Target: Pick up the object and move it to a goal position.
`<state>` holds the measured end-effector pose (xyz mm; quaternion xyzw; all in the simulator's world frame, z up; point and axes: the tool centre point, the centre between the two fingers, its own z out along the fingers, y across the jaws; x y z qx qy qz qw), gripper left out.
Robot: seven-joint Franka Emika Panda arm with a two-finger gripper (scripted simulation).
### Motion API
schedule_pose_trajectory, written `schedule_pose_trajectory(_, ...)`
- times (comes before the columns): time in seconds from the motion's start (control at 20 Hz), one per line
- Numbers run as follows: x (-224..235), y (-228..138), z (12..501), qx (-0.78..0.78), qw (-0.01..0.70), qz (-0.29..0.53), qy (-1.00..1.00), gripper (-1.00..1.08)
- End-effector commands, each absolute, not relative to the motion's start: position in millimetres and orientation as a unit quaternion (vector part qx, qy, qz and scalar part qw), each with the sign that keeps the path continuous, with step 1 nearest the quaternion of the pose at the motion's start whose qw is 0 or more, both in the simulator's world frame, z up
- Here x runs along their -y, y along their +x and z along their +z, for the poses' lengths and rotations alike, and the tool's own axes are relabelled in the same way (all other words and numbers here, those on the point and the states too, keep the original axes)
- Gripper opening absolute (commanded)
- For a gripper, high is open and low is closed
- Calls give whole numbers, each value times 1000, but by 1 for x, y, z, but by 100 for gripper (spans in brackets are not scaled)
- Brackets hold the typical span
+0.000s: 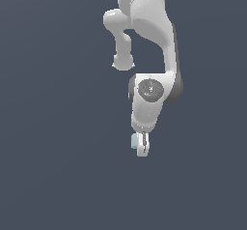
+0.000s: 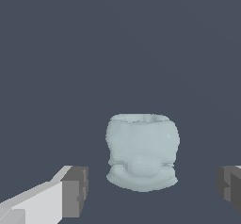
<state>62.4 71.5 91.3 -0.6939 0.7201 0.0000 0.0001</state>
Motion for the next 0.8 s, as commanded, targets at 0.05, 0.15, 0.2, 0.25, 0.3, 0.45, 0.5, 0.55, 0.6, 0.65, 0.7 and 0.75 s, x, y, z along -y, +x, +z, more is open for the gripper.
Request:
schedule_pose_trajectory(0.05, -71, 62, 85, -720, 0, 0, -694, 100)
schedule_pose_trajectory(0.15, -71, 62, 76, -721, 0, 0, -693, 100)
schedule_pose_trajectory(0.2, -71, 62, 71, -721, 0, 0, -693, 100)
schedule_pose_trajectory(0.25, -71, 62, 65, -721, 0, 0, -693, 100)
schedule_pose_trajectory(0.3, -71, 61, 58, -721, 0, 0, -693, 100)
schedule_pose_trajectory(0.45, -71, 61, 46, -722, 0, 0, -692, 100)
schedule_pose_trajectory(0.5, -71, 61, 43, -722, 0, 0, -692, 100)
schedule_pose_trajectory(0.55, -71, 61, 42, -722, 0, 0, -692, 100)
schedule_pose_trajectory(0.6, -71, 62, 41, -722, 0, 0, -692, 100)
schedule_pose_trajectory(0.65, -71, 62, 41, -722, 0, 0, -692, 100)
schedule_pose_trajectory(0.7, -71, 62, 42, -722, 0, 0, -692, 100)
schedule_pose_trajectory(0.75, -71, 62, 42, -722, 0, 0, -692, -100)
